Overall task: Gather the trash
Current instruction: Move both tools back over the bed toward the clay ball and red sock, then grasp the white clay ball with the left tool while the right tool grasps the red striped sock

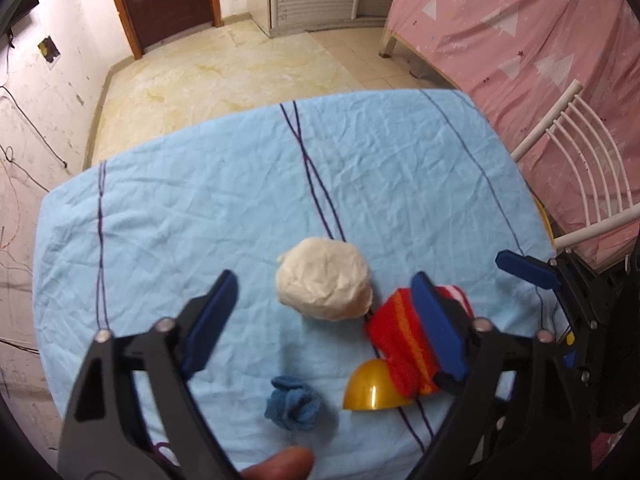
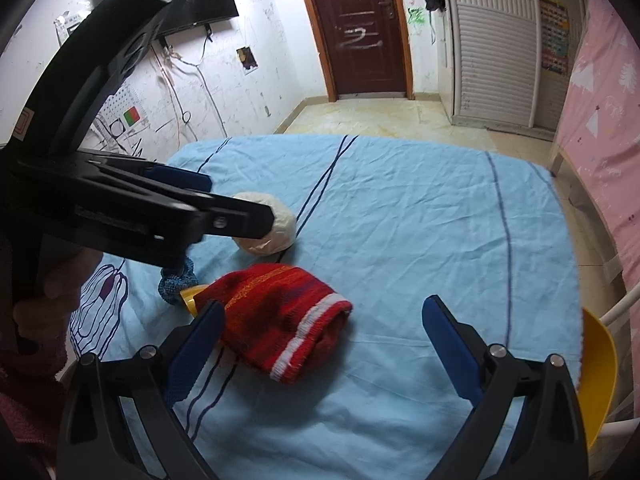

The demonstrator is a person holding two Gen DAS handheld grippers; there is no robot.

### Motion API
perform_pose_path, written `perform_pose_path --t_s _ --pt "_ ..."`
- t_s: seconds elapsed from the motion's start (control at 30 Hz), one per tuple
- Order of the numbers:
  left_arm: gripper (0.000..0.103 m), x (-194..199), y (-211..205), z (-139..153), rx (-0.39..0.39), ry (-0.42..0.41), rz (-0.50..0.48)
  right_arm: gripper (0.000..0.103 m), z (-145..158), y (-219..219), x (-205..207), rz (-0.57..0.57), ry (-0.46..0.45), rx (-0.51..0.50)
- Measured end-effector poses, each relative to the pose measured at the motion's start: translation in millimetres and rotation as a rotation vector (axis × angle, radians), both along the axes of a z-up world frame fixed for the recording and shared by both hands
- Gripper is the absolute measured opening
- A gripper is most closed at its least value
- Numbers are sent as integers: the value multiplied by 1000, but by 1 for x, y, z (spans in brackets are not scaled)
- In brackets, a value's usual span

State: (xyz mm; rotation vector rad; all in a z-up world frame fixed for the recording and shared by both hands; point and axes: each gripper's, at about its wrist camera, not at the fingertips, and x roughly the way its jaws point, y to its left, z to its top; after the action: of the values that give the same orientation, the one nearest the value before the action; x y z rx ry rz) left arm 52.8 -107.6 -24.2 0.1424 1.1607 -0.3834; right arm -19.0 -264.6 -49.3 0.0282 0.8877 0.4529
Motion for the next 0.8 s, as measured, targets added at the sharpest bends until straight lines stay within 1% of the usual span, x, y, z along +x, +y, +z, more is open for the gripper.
perform_pose_path --t_s 0.03,0.1,0.13,0.2,0.3,0.43,0.5,0.57,0.6,0.67,0.73,0.8 --pt "76 2 0 -4 -4 16 0 92 -1 1 1 3 4 1" --pt "65 5 0 -9 -6 31 -4 92 -4 5 5 11 19 2" --pt "63 6 -1 -13 -11 44 -9 92 -4 6 6 13 24 3" --pt "53 8 -1 -17 -19 60 -14 92 -7 8 9 15 37 0" --pt "50 9 0 -23 -35 72 -19 92 -11 11 11 21 51 -8" --pt "48 8 -1 -23 -41 58 -31 92 -14 19 13 33 51 -39" --pt "48 6 -2 -23 -36 45 -37 85 -15 24 13 40 46 -74" --pt "48 5 -3 -23 -36 40 -40 73 -15 29 14 40 42 -97" --pt "48 6 -3 -24 -37 41 -40 69 -15 31 14 49 43 -102" --pt "48 6 -3 -23 -40 42 -39 47 -13 38 16 62 44 -108" --pt "48 6 -3 -23 -42 41 -38 34 -13 45 14 86 39 -120" --pt "48 5 -3 -23 -42 38 -37 27 -12 52 12 96 28 -137"
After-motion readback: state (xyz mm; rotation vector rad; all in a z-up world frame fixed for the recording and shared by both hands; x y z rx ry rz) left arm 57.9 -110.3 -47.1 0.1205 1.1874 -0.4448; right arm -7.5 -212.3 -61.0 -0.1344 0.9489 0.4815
